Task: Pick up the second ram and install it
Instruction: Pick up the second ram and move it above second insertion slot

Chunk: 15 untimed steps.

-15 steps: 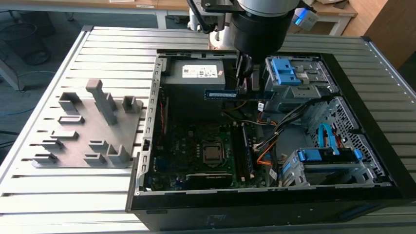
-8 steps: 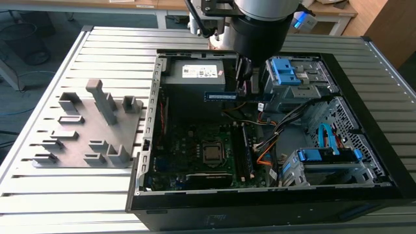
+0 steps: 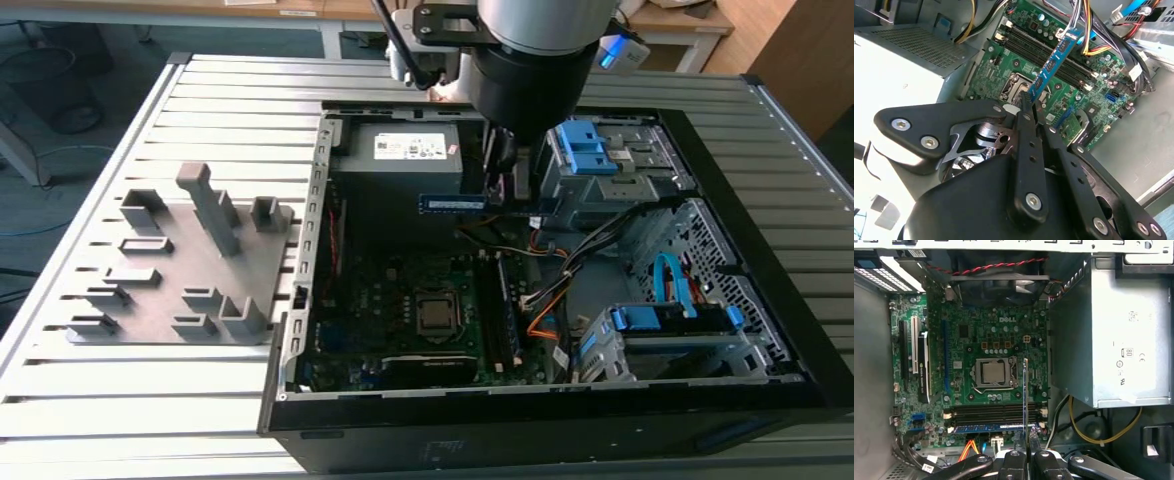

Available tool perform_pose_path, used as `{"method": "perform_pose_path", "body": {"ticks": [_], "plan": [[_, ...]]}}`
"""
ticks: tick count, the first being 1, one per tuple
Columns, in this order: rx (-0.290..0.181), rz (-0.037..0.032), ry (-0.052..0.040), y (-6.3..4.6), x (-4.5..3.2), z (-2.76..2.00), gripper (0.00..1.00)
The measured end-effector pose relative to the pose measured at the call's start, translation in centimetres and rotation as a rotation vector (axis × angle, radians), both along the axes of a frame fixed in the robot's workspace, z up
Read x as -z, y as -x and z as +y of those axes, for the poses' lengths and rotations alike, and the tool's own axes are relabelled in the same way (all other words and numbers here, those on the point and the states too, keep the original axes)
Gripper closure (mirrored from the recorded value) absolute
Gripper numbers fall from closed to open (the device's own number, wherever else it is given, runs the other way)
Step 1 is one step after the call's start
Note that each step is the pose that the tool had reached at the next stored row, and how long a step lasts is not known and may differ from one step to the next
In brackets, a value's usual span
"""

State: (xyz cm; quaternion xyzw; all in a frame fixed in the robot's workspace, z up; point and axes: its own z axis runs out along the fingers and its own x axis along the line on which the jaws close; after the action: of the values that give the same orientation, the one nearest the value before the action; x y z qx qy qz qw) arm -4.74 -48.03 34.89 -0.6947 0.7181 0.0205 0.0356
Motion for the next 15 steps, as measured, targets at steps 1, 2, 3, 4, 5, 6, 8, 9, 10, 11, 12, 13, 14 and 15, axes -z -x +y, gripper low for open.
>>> {"method": "perform_pose_path", "body": {"ticks": [1,2,3,4,5,6,8,9,10,11,12,13,14,15], "plan": [[0.0,0.0,0.0001,0.0,0.07,0.0,0.86],[0.0,0.0,0.0001,0.0,0.14,-0.01,0.86],[0.0,0.0,0.0001,0.0,0.2,-0.02,0.86],[0.0,0.0,0.0001,0.0,0.26,-0.03,0.86],[0.0,0.0,0.0001,0.0,0.32,-0.03,0.86],[0.0,0.0,0.0001,0.0,0.38,-0.04,0.86],[0.0,0.0,0.0001,0.0,0.48,-0.05,0.86],[0.0,0.0,0.0001,0.0,0.53,-0.05,0.86],[0.0,0.0,0.0002,0.0,0.57,-0.06,0.86],[0.0,0.0,0.0001,0.0,0.61,-0.06,0.86],[0.0,0.0,0.0001,0.0,0.66,-0.06,0.86],[0.0,0.0,0.0001,0.0,0.7,-0.06,0.86],[0.0,0.0,0.0,0.0,0.75,-0.06,0.86],[0.0,0.0,0.0,0.0,0.79,-0.07,0.86]]}}
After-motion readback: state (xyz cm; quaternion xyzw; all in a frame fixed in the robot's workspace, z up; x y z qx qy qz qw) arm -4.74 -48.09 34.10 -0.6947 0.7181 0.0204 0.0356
